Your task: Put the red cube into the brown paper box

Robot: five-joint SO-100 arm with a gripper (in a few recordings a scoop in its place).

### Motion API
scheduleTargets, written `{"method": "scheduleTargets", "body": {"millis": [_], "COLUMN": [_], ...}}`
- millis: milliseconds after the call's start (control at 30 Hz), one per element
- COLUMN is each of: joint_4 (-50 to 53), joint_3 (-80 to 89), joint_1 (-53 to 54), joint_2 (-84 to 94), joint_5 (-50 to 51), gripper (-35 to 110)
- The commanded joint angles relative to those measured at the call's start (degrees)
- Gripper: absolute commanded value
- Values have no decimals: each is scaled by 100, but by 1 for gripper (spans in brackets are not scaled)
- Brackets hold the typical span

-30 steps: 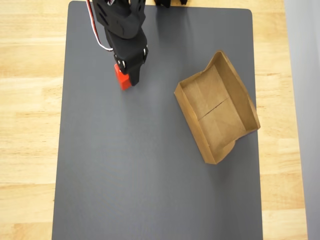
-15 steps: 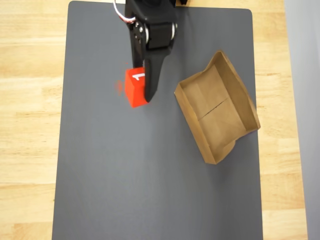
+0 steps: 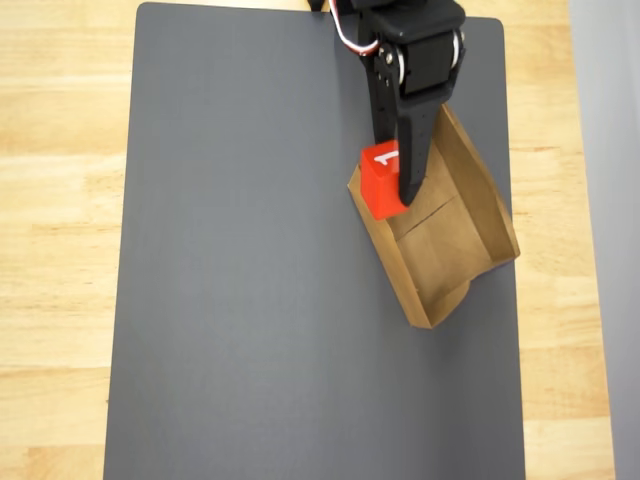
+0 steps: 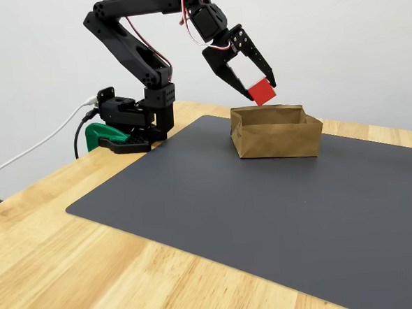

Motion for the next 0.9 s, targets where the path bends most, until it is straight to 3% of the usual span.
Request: {"method": "scheduleTargets", "body": {"millis": [0,367,633,867], "joint_4": [-624,-1169,-1213,-1301], "joint_3": [185,703,932,1037], "joint_1": [-299,-835,-949,-940], "joint_2": [-114,-264,-211,-114], "joint_5": [-88,-290,-510,-554], "gripper": [5,6,23,26]}}
